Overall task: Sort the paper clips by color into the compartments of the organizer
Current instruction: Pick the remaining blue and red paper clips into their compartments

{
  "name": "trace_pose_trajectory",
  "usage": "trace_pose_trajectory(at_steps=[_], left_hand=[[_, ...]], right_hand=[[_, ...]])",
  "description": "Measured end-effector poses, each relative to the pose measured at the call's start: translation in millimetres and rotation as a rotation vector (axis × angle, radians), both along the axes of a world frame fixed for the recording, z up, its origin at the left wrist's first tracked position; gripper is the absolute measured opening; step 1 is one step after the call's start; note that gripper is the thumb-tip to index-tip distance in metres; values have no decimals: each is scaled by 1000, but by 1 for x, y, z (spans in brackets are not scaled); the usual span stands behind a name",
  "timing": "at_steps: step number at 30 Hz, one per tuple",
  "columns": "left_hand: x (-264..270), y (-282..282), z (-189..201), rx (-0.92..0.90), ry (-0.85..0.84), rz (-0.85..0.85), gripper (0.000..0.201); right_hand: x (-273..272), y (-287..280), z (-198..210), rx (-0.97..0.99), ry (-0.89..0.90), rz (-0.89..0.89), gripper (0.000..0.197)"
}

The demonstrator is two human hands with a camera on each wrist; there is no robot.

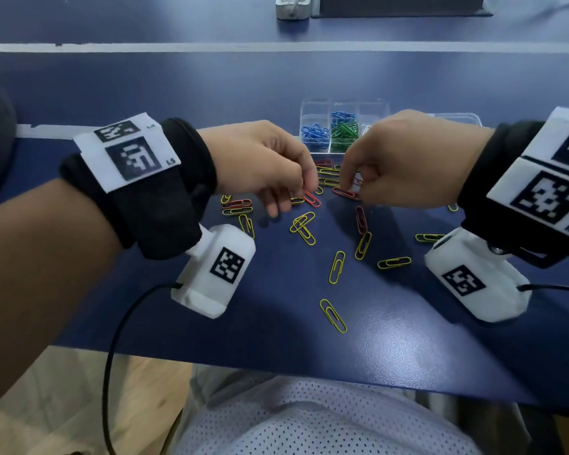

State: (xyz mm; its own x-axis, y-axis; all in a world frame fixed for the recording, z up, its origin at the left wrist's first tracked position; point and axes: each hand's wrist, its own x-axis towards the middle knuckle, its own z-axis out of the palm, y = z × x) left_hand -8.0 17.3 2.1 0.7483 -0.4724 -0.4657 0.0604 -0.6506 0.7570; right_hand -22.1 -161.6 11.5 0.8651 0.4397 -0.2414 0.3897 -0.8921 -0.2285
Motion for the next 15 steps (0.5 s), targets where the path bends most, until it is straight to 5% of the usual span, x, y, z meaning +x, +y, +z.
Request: trace_pose_trajectory(at_steps=[4, 10, 15], left_hand=[[4, -5, 2, -11, -24, 17, 15], [6, -18, -3, 414, -411, -131, 16], [7, -27, -5, 520, -526, -242, 17]], right_hand=[[-1, 2, -2, 15, -21, -18, 19], [3, 15, -5, -29, -37, -5, 8], [2, 13, -3, -52, -12, 28, 14]])
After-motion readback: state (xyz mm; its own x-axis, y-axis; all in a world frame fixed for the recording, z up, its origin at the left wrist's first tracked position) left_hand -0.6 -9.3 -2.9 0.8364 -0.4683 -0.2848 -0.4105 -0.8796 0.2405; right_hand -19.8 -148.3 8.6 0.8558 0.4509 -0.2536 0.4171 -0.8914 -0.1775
